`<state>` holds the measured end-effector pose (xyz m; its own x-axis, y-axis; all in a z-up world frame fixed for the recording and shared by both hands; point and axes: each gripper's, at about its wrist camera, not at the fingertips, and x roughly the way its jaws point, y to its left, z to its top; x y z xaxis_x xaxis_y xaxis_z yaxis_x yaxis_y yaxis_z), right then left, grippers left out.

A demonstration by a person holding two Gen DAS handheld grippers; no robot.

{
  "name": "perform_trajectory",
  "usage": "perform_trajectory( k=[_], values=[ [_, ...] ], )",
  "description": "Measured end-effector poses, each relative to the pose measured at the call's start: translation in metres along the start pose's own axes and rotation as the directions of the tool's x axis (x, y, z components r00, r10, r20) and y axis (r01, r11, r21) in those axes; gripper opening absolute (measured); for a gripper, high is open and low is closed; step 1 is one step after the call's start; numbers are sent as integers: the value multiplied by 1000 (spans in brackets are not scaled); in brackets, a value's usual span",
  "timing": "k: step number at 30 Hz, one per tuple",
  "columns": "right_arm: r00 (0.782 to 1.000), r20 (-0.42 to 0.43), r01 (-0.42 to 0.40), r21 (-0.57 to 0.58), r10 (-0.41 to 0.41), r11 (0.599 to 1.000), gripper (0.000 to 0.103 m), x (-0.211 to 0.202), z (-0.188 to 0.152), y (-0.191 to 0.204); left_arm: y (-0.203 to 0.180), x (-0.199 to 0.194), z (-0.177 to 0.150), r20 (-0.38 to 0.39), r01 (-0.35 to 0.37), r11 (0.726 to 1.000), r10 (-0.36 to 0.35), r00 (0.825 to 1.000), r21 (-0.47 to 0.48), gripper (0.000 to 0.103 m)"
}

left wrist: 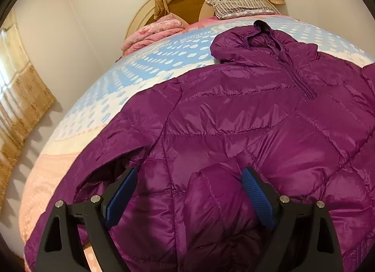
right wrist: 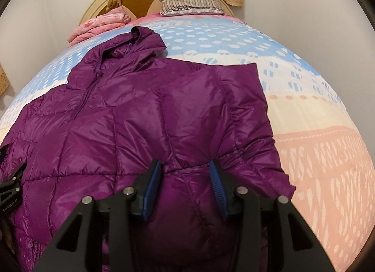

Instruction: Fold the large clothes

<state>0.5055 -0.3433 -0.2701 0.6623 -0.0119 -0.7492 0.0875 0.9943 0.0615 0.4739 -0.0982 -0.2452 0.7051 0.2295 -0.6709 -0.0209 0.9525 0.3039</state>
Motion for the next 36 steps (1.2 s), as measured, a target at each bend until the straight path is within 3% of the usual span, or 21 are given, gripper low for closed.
perform_trajectory(
  k=[4, 8, 10, 12, 14, 16, 18, 20, 23, 36],
  values=[
    [1000, 2, -4, 10, 4, 1000, 47, 2, 0, -2, 10, 7, 0, -26, 43, 998, -45, 999, -47, 96],
    [999, -15, 38, -29, -38, 999, 48, 2, 2, 6, 5, 4, 0, -14, 18, 999, -18, 1000, -29, 97],
    [998, -42, 54, -46, -56, 997, 49, -3, 7, 9, 12, -1, 2, -13, 37, 998, -38, 999, -46, 97],
    [998, -25, 62, -25, -62, 998, 54, -17, 8, 9, 26, -15, 3, 33, 37, 995, -34, 999, -88, 97],
    [999, 31, 35, 17, -36, 999, 73, -40, 6, 13, 39, -34, 5, 105, 48, 992, -36, 994, -119, 97],
    [999, 48, -19, 6, 19, 1000, 76, -48, 3, 25, 42, -39, 4, 118, 67, 990, -52, 992, -127, 97],
    [997, 34, -63, -35, 64, 997, 76, -46, -2, 45, 37, -37, 1, 107, 80, 991, -68, 992, -107, 97],
    [996, 1, -86, -94, 86, 992, 74, -36, -8, 62, 24, -24, -5, 73, 47, 998, -43, 996, -49, 97],
    [999, -24, -50, -168, 47, 984, 75, -15, -21, 79, 19, -9, -6, 17, 52, 998, -52, 999, -31, 97],
    [1000, -26, -17, -168, 12, 986, 83, -4, -23, 82, 16, -1, -9, -21, 94, 995, -94, 995, -32, 97]
  ],
)
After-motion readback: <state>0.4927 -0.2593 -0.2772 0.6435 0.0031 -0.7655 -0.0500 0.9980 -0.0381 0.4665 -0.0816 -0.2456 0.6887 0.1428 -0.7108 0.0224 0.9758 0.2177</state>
